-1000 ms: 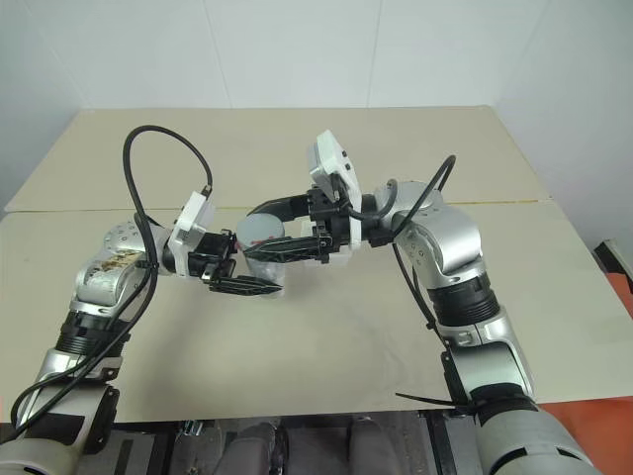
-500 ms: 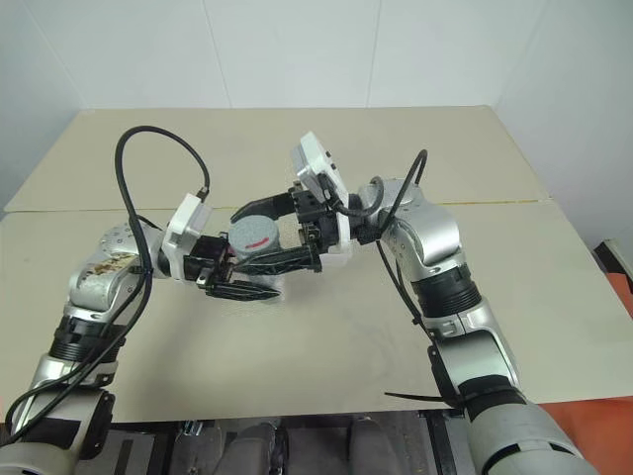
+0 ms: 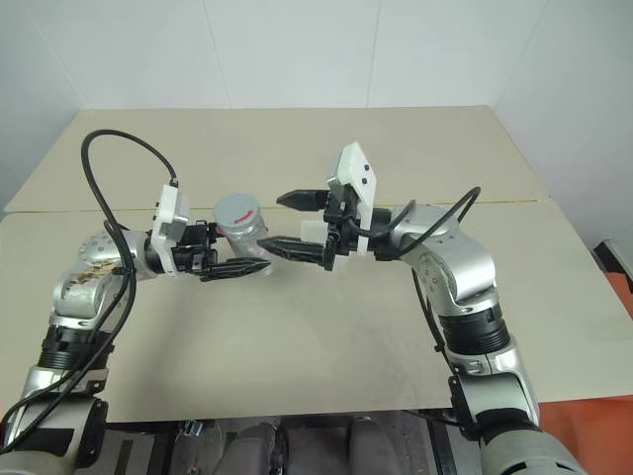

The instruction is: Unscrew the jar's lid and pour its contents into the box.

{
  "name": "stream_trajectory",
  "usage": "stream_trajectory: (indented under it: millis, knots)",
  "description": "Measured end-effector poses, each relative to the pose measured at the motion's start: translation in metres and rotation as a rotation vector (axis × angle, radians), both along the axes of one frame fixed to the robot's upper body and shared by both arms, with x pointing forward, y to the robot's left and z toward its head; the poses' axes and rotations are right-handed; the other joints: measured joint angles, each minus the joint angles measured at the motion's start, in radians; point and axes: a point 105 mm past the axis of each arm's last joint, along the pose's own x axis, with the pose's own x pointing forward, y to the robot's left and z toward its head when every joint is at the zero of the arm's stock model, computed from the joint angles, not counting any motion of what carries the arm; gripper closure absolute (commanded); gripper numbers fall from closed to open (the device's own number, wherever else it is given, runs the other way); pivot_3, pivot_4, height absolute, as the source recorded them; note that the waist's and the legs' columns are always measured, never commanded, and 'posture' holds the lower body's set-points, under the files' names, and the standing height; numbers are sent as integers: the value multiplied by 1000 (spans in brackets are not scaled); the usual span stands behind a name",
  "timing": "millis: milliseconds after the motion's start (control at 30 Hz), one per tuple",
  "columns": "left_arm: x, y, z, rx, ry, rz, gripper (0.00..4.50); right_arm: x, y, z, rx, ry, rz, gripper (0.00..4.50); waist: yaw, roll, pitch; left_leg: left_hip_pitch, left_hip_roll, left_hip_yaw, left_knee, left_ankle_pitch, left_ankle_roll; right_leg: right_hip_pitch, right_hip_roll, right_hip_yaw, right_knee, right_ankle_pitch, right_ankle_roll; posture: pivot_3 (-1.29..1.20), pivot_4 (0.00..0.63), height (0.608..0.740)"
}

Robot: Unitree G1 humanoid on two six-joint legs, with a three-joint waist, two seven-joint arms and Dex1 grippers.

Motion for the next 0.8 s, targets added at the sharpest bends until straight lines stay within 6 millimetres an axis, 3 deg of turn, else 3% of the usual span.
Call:
stream_trajectory:
  millis: [300,500,800]
  knots:
    - [22,-2,-8,-25,-15,217,1529,2,5,13,54,-15,-170,49,3,0,0,0,0,0,0,0,0,0,0,0,0,0,0,0,150,740]
    - [28,-11,-11,-41,-8,239,1529,8,24,13,31,-15,-247,49,-1,0,0,0,-1,0,0,0,0,-1,0,0,1,0,0,0,150,740]
    - [30,-20,-5,-61,-22,230,1529,17,34,6,0,19,-303,49,-2,0,0,-1,-3,0,0,0,0,-2,-1,0,2,0,0,0,150,740]
